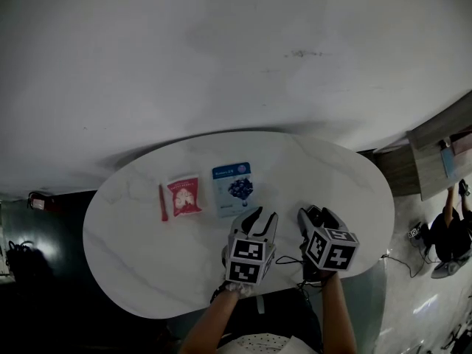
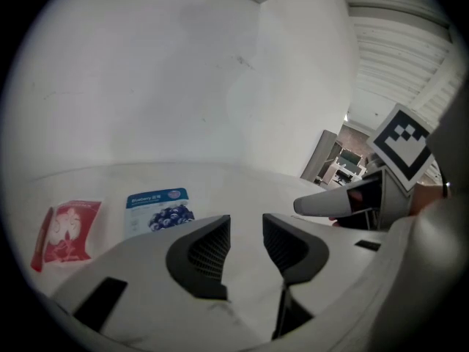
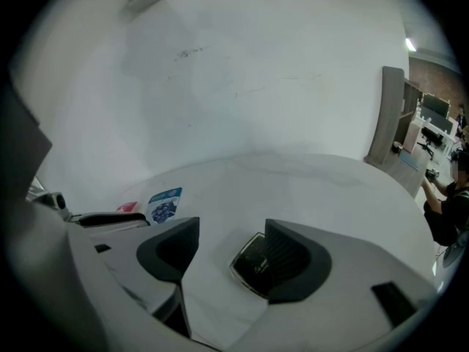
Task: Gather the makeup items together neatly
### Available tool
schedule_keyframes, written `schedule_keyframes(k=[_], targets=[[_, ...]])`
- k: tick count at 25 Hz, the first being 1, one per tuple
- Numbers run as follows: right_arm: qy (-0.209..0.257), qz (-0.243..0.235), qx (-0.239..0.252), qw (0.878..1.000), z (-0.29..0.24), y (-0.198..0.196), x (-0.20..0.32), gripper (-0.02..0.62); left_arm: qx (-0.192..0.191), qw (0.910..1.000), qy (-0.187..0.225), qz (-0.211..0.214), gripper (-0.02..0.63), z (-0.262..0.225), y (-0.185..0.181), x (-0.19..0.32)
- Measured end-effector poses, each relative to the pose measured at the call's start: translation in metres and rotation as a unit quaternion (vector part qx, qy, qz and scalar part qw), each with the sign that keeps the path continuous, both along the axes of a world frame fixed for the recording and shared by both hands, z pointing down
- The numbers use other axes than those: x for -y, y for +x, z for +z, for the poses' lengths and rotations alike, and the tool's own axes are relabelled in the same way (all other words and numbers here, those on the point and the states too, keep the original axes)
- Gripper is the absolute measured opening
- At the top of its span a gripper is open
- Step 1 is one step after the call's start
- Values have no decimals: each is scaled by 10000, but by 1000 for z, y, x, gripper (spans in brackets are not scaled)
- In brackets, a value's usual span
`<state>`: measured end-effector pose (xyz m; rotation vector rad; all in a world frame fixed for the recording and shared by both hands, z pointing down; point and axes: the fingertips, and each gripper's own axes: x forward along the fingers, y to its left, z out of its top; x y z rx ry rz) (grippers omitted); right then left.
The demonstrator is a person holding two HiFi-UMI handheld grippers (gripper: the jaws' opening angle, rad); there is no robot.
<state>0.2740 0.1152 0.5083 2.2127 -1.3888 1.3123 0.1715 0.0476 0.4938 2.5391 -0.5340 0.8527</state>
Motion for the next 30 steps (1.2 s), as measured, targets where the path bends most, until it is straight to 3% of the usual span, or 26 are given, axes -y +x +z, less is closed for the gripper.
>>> schedule_keyframes(k=[8, 15, 22, 30], targets=[[-200, -193, -42, 9996, 12, 11, -17, 352, 60, 9997, -38, 213, 176, 7, 18, -6], [-413, -1065, 68, 9934, 24, 3, -19, 379, 95, 9994, -95, 324, 176, 11, 26, -13], [-889, -2345, -512, 9667, 38, -6, -21, 408, 127, 9993, -145, 315, 176, 16, 25, -14], [-1257, -3110, -655, 9398, 53, -10, -25, 408, 156, 9994, -175, 250, 176, 19, 20, -11]])
